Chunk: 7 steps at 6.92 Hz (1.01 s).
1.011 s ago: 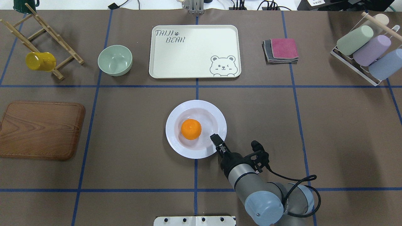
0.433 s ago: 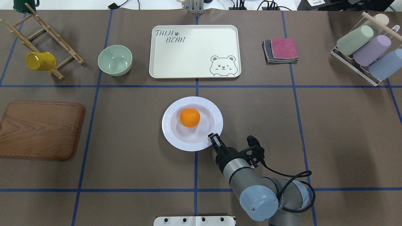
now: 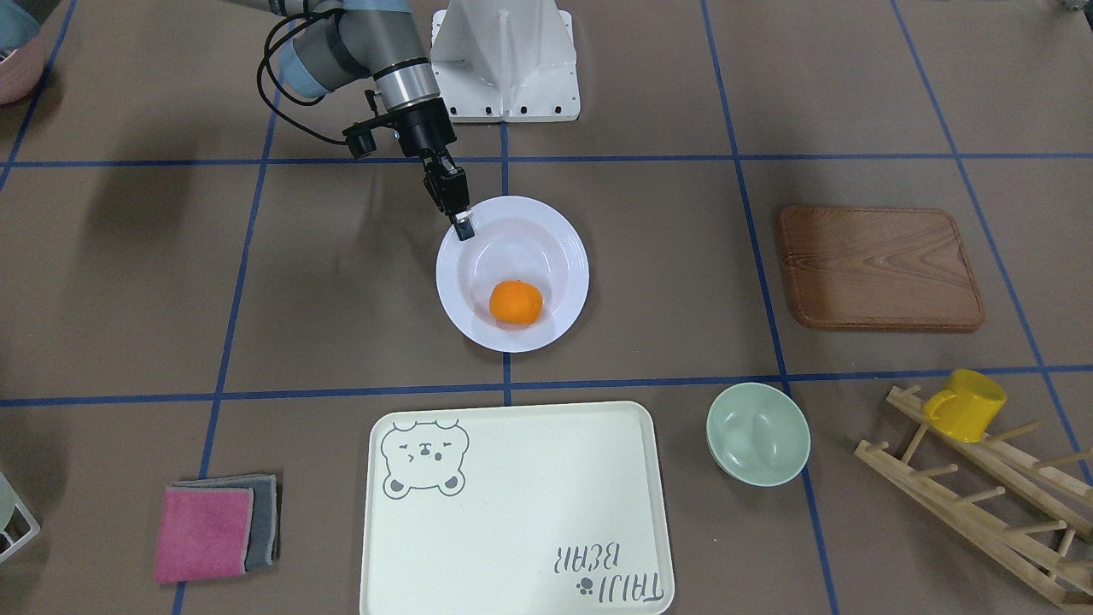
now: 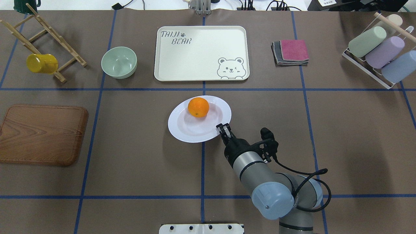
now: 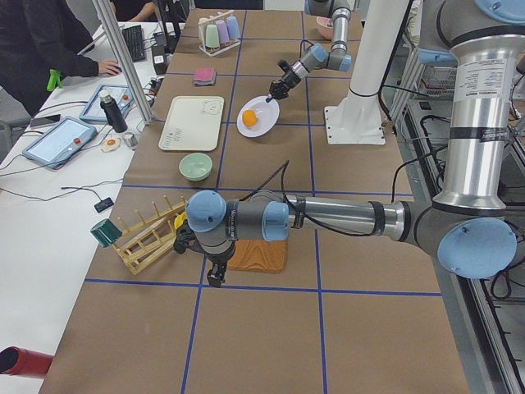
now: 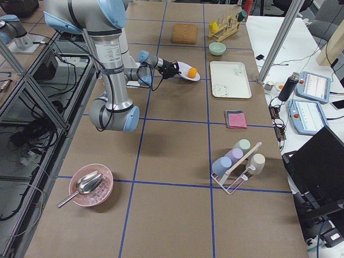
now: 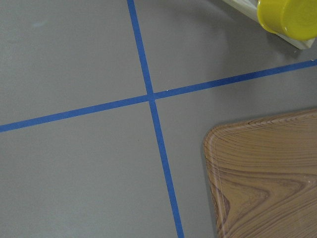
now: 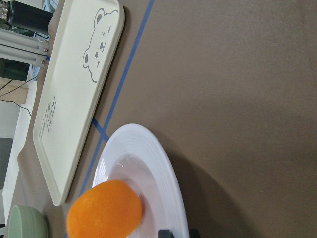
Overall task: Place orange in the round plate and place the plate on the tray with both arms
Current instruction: 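Slide the plate with the orange onto the cream bear tray with the right gripper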
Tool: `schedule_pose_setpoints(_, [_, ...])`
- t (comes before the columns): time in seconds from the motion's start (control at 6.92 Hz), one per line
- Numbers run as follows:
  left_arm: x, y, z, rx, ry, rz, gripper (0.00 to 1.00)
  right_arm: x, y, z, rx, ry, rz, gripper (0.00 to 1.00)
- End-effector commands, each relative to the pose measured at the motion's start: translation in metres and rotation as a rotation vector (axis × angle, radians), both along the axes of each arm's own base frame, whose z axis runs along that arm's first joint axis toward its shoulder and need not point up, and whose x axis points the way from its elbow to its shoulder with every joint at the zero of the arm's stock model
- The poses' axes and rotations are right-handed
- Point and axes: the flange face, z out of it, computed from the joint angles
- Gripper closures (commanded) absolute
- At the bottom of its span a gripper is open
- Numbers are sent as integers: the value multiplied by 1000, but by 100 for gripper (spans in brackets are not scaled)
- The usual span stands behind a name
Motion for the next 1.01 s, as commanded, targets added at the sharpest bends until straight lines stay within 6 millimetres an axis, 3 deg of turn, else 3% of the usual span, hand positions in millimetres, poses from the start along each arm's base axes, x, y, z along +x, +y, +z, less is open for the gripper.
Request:
schedule_pose_setpoints(0.0, [0, 4, 2, -9, -2, -22, 2, 42, -60, -42, 10, -83, 127, 100])
schedule_pose_setpoints(0.14, [0, 3, 0, -14, -2, -31, 2, 56, -96, -40, -19, -105, 192, 100])
schedule_pose_setpoints(0.43, [-1, 3, -2, -11, -2, -34, 2, 3, -195, -40, -97, -57, 284, 100])
schedule_pose_setpoints(0.58, [-1, 2, -6, -8, -2, -39, 2, -26, -231, -46, -133, -33, 315, 100])
schedule_pose_setpoints(0.72, [-2, 2, -17, -21, -2, -71, 2, -56, -254, -43, -176, -8, 332, 100])
schedule_pose_setpoints(0.87, [-2, 2, -21, -26, -3, -83, 2, -85, -269, -28, -221, 27, 347, 100])
